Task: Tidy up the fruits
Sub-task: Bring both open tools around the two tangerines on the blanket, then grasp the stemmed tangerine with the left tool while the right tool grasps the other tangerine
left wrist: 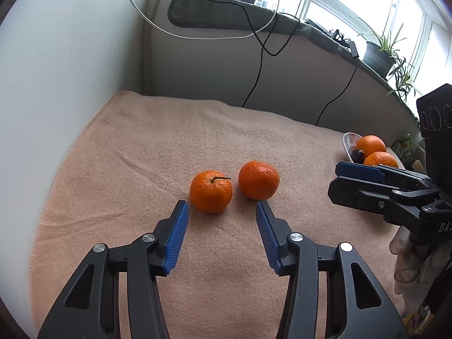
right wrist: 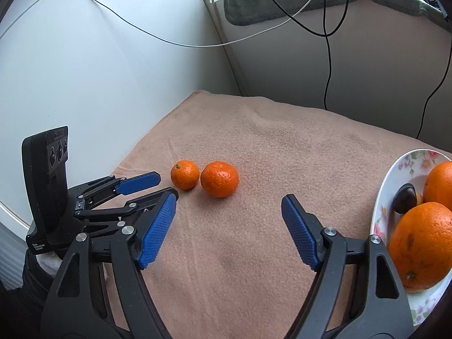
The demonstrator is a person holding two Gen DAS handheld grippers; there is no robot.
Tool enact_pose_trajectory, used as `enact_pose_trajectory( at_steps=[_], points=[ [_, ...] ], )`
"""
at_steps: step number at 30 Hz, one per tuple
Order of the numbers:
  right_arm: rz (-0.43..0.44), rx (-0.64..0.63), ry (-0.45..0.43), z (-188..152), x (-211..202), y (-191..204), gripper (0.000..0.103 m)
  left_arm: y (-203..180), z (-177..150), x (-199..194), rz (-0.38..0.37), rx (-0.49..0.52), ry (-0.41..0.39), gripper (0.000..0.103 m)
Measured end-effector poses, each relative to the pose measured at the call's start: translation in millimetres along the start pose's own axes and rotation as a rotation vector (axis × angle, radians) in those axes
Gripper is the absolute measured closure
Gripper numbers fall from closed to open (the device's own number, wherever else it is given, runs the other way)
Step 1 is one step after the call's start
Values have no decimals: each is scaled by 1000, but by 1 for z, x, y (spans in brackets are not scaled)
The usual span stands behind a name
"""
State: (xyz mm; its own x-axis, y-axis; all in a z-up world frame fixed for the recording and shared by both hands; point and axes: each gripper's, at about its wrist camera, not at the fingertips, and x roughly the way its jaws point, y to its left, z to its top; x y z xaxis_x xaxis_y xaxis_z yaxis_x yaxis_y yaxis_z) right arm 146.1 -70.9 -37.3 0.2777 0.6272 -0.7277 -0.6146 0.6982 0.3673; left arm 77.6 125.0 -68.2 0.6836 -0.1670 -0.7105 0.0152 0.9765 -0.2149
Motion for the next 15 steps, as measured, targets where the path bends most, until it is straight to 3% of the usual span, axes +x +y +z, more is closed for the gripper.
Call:
enact_pose_trajectory(
  at_steps=[15],
  points=[
    [43, 72, 73, 8, 58, -11, 39, 12, 3, 18, -14, 2, 48, 60]
  ],
)
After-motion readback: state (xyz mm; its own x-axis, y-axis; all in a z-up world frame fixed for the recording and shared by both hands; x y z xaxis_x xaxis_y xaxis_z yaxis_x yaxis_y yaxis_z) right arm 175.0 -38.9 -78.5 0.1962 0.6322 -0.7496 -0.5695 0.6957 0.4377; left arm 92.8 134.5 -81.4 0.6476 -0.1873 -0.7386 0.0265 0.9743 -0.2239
